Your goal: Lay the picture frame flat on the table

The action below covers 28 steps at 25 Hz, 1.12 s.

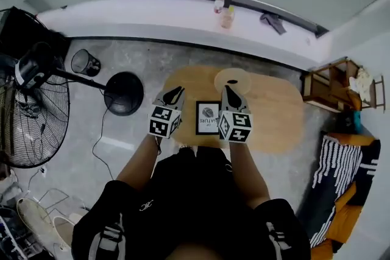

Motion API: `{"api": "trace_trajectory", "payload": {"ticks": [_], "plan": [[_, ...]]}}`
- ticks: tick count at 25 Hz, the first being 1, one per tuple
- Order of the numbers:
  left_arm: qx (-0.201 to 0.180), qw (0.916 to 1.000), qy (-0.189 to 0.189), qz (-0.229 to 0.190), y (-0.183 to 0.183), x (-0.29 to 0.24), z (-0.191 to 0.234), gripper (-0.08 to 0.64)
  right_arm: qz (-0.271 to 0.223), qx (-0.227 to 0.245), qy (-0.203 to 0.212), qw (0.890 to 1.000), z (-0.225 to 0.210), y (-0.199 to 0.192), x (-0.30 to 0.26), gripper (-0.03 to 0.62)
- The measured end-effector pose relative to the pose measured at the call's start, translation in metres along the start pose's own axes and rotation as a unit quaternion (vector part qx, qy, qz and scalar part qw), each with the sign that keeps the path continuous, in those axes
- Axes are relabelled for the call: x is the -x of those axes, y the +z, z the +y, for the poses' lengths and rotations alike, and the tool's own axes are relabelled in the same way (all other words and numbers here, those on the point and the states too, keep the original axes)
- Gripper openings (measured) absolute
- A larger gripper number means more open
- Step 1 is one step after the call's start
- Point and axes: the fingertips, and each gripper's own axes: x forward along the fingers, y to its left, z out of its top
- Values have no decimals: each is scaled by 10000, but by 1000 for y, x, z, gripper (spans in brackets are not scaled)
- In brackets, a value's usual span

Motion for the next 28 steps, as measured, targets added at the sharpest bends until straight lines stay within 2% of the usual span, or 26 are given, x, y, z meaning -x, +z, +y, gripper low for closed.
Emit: {"api": "trace_trajectory", "payload": {"ticks": [5,10,13,20,28], "plan": [[13,9973,173,-719,74,53,-4,55,-719,111,-239,9971,10,80,53,14],[-315,9925,200,-1166,131,85,-9,55,-1520,299,-572,9863,10,149,97,14],[-370,9883,246,-1462,161,97,-17,54,-1833,303,-638,9805,0,179,118,12],[-545,9818,334,-1788,209,100,-36,54,-2060,207,-746,9755,-31,206,138,14],[-648,9792,243,-1906,233,80,-54,54,-2075,263,-718,9752,-53,214,131,14]]}}
